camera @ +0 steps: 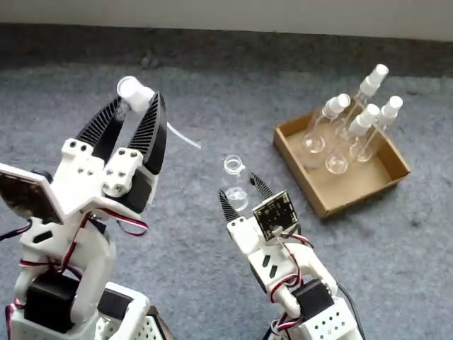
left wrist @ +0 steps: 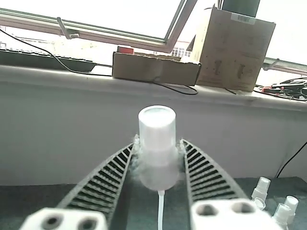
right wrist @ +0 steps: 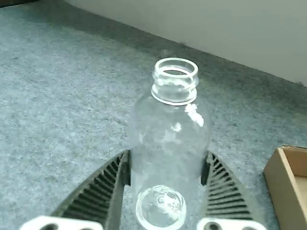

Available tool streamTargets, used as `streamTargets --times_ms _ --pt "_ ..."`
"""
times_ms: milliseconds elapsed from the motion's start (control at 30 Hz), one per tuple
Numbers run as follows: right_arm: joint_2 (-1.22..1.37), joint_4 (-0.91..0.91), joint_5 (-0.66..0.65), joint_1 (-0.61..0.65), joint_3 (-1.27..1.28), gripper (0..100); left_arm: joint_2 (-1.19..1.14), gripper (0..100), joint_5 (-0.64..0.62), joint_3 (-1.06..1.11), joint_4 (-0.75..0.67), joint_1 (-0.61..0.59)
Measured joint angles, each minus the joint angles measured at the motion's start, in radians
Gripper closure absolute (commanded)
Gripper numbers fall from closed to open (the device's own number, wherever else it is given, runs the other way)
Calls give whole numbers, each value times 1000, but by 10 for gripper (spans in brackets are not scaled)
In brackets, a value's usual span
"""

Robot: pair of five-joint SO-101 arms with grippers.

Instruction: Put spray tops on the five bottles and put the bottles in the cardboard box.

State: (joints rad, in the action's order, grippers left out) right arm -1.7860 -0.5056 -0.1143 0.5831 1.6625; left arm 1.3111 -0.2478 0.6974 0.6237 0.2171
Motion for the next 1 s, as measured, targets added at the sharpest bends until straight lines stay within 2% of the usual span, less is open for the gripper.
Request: streamTargets --times_ms 100,333,500,667,833,1000 --pt "-25 -5 -2 2 5 872 -89 994 0 -115 12 44" --pt "-28 -5 -120 77 5 872 -319 994 0 -393 273 132" --pt "-28 -5 -127 103 5 872 -376 994 0 -443 362 138" --pt "-28 -5 -127 107 5 872 -374 994 5 -454 381 169" --pt "-28 -5 -127 107 5 872 -376 994 92 -454 381 224" --pt "-28 -5 -127 107 5 872 -376 994 104 -454 381 222"
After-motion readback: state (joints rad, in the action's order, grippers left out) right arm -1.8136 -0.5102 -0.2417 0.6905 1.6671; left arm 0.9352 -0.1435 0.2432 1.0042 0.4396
